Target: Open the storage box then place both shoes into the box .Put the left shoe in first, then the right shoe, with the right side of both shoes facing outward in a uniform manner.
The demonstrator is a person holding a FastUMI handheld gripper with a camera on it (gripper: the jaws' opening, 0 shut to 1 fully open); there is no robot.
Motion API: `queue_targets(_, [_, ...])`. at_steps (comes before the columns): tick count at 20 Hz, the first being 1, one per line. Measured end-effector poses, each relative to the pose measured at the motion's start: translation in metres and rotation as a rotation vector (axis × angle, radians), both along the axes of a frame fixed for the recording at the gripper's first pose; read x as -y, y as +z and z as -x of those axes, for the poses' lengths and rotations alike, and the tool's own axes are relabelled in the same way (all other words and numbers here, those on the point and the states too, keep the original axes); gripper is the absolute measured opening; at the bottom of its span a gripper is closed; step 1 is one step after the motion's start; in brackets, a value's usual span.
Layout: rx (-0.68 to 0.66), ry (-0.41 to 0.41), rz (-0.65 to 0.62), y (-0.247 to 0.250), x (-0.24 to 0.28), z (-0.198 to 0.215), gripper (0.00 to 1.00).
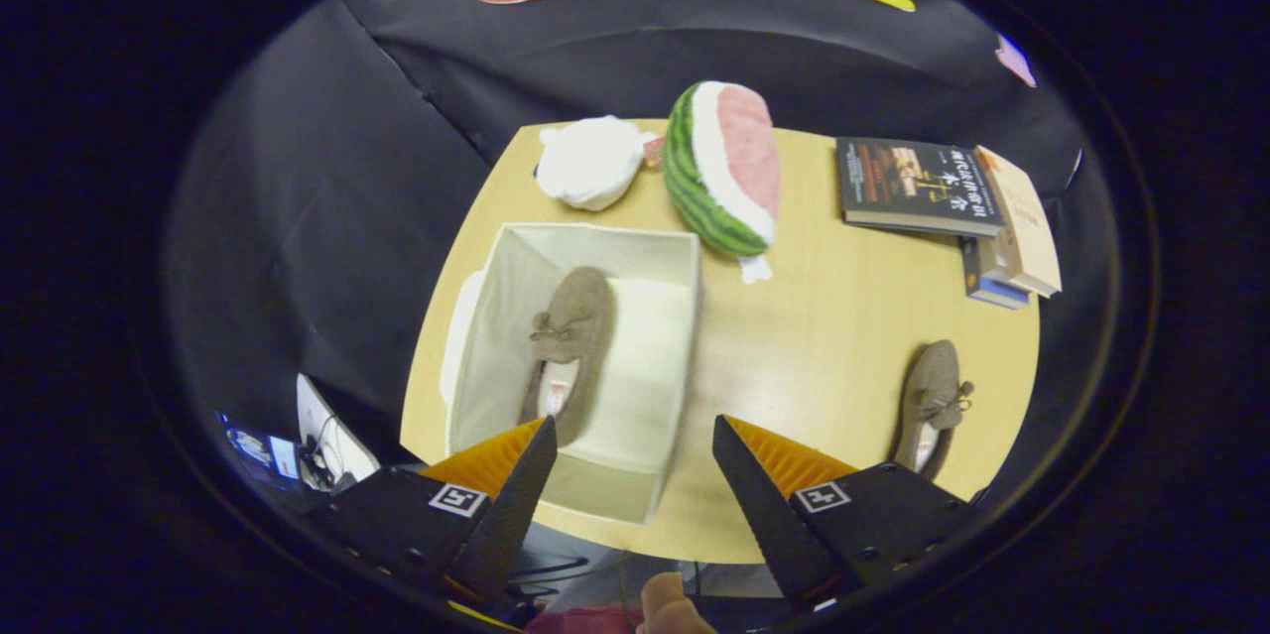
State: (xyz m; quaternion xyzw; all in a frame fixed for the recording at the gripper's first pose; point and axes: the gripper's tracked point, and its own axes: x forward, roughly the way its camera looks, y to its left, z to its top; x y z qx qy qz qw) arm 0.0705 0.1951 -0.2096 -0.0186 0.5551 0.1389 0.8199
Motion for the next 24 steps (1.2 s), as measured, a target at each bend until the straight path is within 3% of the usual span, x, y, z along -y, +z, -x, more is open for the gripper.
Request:
queue_targets(9, [-0.072,-0.099,0.07,-0.047,0.2,0.001,0.97])
queue_targets(14, [-0.102,-0.21,0.087,-0.085,0.301,-0.01,0.97])
queue_targets(19, [-0.156,-0.257,0.118,-0.129,0.355,-0.016,0.97])
queue_targets(24, [-0.162,-0.287,0.177,-0.171,0.376,-0.026,0.96])
